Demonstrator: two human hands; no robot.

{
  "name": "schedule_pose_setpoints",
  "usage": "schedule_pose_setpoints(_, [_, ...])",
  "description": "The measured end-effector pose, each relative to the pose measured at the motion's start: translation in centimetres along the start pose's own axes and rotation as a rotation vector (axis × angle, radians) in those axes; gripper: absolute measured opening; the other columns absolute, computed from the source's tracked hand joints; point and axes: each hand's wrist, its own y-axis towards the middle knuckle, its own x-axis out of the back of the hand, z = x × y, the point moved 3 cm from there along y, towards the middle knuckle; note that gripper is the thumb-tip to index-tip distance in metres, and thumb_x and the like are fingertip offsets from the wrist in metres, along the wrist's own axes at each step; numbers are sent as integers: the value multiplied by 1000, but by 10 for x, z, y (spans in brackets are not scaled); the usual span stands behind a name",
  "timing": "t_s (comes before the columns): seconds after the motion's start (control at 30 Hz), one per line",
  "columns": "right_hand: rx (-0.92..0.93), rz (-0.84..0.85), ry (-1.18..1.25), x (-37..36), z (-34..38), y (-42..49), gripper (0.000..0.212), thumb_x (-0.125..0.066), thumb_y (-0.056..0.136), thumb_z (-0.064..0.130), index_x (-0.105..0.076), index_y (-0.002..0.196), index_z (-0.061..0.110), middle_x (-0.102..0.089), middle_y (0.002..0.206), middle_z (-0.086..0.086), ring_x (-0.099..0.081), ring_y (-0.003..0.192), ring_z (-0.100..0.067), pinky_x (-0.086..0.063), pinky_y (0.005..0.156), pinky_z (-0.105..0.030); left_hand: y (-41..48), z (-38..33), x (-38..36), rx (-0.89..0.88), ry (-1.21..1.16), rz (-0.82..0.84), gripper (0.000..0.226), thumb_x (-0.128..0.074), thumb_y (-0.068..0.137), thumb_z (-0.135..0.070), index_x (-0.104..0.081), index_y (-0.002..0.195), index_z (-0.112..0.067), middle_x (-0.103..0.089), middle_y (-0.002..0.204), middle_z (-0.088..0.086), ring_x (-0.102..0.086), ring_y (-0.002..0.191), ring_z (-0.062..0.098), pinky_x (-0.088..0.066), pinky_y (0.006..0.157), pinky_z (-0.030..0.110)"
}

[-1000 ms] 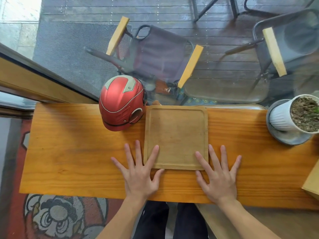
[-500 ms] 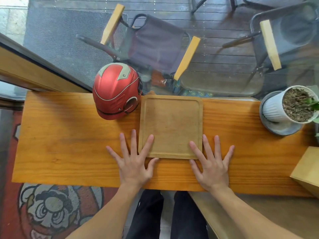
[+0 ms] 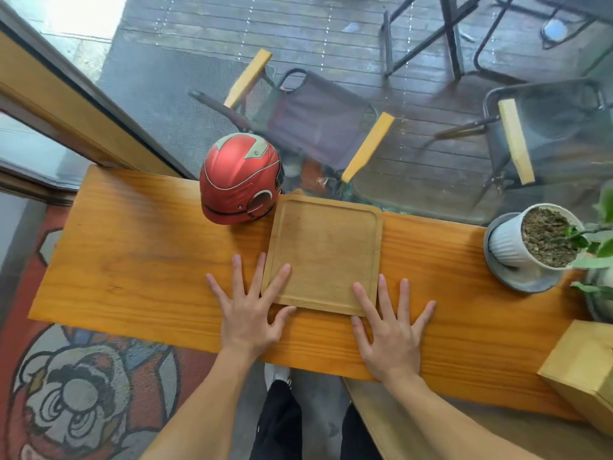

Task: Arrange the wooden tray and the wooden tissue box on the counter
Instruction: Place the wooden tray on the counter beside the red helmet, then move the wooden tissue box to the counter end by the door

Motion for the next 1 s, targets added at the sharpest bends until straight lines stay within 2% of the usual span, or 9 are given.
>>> schedule_pose_setpoints(0.2, [-41, 134, 133, 19, 5, -3, 59, -33, 99, 57, -13, 154, 53, -6, 167, 8, 3, 156, -35, 10, 113, -76, -5, -1, 15, 52, -87, 145, 76, -34, 88, -71, 1, 154, -54, 2, 170, -3, 17, 154, 39, 9, 110, 80])
schedule_pose_setpoints(0.3, [-24, 245, 246, 35, -4, -3, 61, -31, 99, 54, -4, 154, 55, 0, 166, 15, 12, 156, -24, 15, 116, -68, -5, -2, 34, 122, -226, 258, 85, -48, 91, -49, 15, 148, -60, 5, 170, -6, 16, 155, 35, 2, 113, 78])
schedule_pose_setpoints(0.4, [-101, 310, 578, 67, -26, -16, 47, -38, 101, 47, -41, 148, 43, -42, 157, 14, -28, 150, -13, -17, 122, -49, -22, -30, 64, 361, -283, 172, 89, -51, 88, -22, 1, 158, -40, -13, 169, 5, -5, 156, 34, -7, 120, 68])
schedule_pose_setpoints(0.47, [-198, 297, 719, 93, -48, -38, 35, -44, 101, 44, -70, 121, 31, -69, 127, 9, -60, 123, -13, -44, 98, -31, -38, -67, 80, 472, -286, 63, 82, -52, 85, -13, -18, 159, -22, -28, 164, 10, -18, 154, 34, -12, 121, 63])
schedule_pose_setpoints(0.57, [-368, 188, 670, 127, -102, -87, 34, -45, 100, 44, -75, 94, 27, -74, 97, 10, -66, 92, -12, -45, 69, -27, -57, -147, 85, 373, -425, 165, 58, -49, 87, -14, -47, 145, -14, -59, 141, 12, -51, 133, 31, -36, 114, 54])
schedule_pose_setpoints(0.67, [-674, -19, 630, 150, -172, -139, 28, -46, 101, 40, -70, 104, 25, -70, 107, 3, -61, 94, -14, -46, 77, -30, -53, -233, 83, 262, -557, 384, 47, -46, 91, -17, -58, 136, -18, -66, 133, 6, -60, 123, 28, -49, 101, 39])
schedule_pose_setpoints(0.77, [-926, -194, 627, 163, -230, -178, 32, -48, 101, 33, -60, 127, 19, -58, 134, -7, -52, 123, -27, -45, 98, -42, -42, -318, 86, 188, -750, 561, 48, -43, 93, -14, -54, 140, -15, -61, 140, 9, -57, 127, 28, -48, 104, 36])
schedule_pose_setpoints(0.87, [-1091, -160, 715, 163, -277, -193, 58, -50, 101, 36, -36, 152, 15, -39, 157, -11, -33, 146, -33, -34, 113, -48, -38, -382, 83, 166, -894, 632, 46, -44, 98, -17, -47, 144, -14, -52, 147, 10, -52, 129, 23, -44, 107, 32])
schedule_pose_setpoints(1.0, [-1222, -33, 1149, 148, -311, -184, 69, -54, 99, 39, -24, 158, 18, -33, 162, -11, -33, 148, -35, -30, 118, -46, -23, -429, 79, 214, -992, 688, 57, -46, 102, -19, -30, 155, -6, -34, 161, 14, -37, 146, 29, -34, 119, 41])
